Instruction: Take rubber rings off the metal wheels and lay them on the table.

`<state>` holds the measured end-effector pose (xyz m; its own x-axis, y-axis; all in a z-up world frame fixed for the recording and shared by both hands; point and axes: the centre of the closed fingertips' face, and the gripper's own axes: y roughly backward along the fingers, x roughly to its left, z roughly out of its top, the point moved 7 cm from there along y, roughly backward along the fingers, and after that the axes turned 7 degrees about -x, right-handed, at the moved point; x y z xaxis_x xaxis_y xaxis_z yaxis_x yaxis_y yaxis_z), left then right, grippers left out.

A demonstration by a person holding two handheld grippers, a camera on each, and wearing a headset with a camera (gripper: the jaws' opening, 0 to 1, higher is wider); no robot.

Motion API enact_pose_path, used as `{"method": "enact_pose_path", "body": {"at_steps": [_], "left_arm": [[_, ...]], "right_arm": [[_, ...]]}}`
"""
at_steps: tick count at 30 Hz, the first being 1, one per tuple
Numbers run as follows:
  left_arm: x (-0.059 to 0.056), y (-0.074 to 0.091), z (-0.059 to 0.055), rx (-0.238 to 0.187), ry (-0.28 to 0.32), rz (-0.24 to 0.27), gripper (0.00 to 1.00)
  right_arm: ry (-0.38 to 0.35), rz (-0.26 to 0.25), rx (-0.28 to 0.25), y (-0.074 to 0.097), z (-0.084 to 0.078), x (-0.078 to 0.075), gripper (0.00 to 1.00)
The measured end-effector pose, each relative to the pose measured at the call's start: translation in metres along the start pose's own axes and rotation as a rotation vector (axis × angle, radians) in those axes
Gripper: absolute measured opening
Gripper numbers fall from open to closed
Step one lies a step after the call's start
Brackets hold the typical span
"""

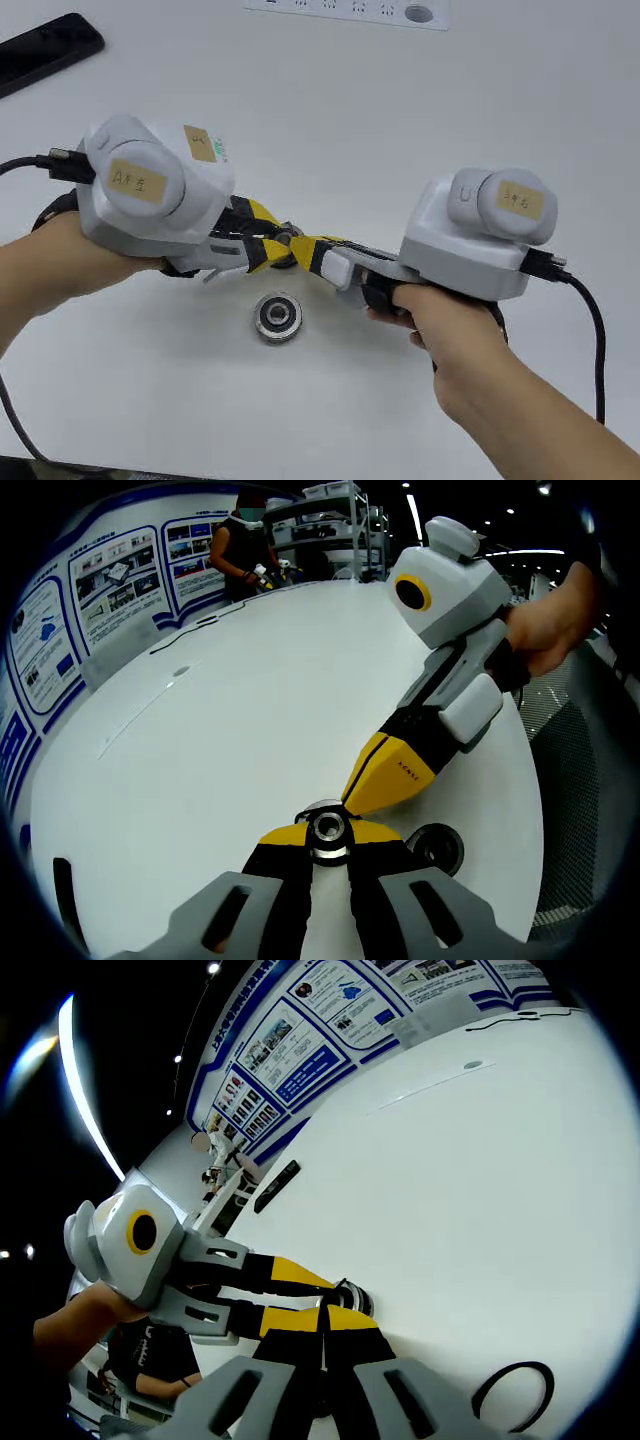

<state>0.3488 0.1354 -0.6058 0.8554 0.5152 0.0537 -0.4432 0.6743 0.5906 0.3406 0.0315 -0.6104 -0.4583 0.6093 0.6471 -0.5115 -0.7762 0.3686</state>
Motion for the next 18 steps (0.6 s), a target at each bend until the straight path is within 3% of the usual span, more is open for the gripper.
{"method": "enact_pose_path", "body": {"at_steps": [8, 14, 16, 18], "left_arm": [[0.0002, -0.0001, 0.0001, 0.002, -0.004, 0.001, 0.12], [-0.0003, -0.0002, 0.0003, 0.007, -0.008, 0.008, 0.13], [-0.0001, -0.0002, 0.0002, 0.007, 0.0, 0.008, 0.13], [-0.0001, -0.0004, 0.0002, 0.008, 0.005, 0.011, 0.13]], "right_arm": [[-0.02, 0.018, -0.007, 0.0017, 0.0017, 0.0029, 0.01], [-0.078, 0.007, -0.002, 0.0015, 0.0014, 0.0025, 0.01], [-0.157, -0.008, -0.003, 0.0009, 0.0008, 0.0021, 0.01], [-0.149, -0.012, -0.004, 0.0006, 0.0011, 0.0002, 0.01]]}}
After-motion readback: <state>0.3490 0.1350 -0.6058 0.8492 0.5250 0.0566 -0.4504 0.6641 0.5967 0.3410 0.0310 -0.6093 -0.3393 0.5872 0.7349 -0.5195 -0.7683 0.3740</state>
